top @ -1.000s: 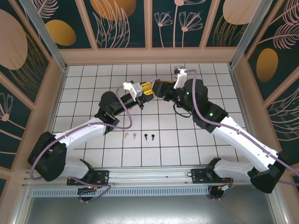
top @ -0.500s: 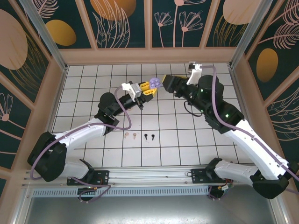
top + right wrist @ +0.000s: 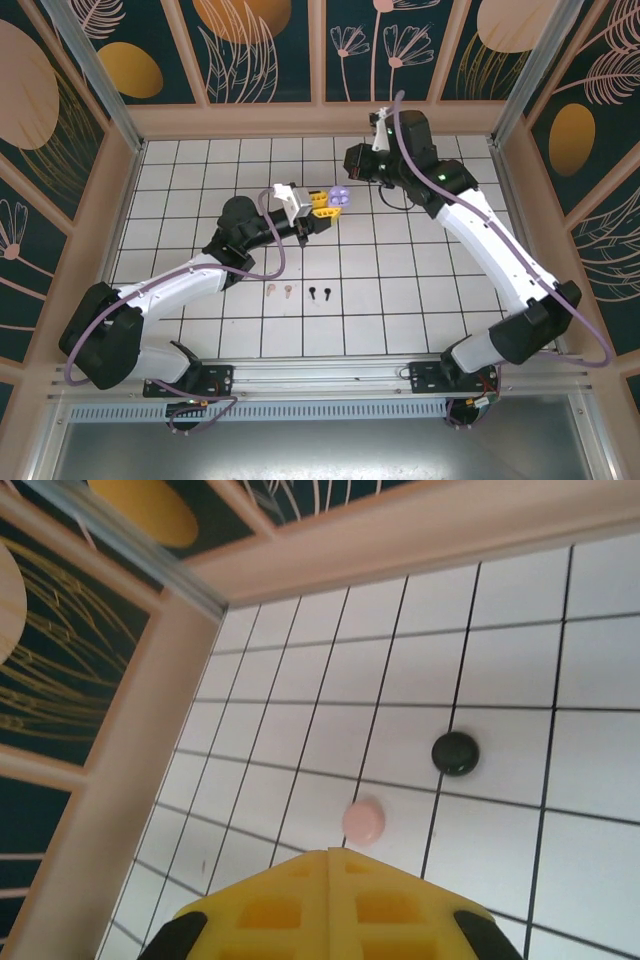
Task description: Insert the wireless bluetooth earbuds into the charging case
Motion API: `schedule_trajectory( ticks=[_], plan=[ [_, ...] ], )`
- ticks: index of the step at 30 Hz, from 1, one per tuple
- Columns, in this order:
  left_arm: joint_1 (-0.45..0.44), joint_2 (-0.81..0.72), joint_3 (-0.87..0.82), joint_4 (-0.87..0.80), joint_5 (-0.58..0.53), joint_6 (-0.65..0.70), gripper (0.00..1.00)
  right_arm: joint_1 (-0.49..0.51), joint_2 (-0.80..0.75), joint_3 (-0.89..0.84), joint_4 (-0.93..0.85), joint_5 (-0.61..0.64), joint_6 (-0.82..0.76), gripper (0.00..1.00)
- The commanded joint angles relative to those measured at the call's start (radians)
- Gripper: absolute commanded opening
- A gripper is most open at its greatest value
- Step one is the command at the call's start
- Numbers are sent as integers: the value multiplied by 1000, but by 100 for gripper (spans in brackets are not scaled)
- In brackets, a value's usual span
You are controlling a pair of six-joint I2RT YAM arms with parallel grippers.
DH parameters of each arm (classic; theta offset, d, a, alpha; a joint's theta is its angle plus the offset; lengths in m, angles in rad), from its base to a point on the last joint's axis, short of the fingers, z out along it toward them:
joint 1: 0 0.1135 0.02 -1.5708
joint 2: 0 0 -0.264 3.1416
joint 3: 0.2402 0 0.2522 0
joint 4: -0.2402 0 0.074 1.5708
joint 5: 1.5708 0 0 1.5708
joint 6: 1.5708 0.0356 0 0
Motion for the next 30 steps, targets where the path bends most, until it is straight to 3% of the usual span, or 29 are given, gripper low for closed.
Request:
schedule_trajectory(
  ticks=[1,8,11,14,17,22,30],
  plan=[
    [-6,12,46,-16,35,23,0,-2,21,49,-87,-106,-46,5],
    [-8,34,70,1,1,27,0,39,-83,-73,-121,-187,-38,1],
    [-8,45,81,4,-10,28,0,43,-195,-152,-118,-154,0,1],
    [-7,54,80,16,-14,9,0,-6,-311,-218,-89,-33,61,3],
    [-7,64,73,22,-28,-26,0,-84,-393,-286,-27,55,134,7],
    [-24,93,55,30,-89,-117,0,-124,-414,-339,-20,228,174,19],
    [-99,236,50,114,-229,-440,0,-191,-454,-459,-1,333,180,44]
  ],
)
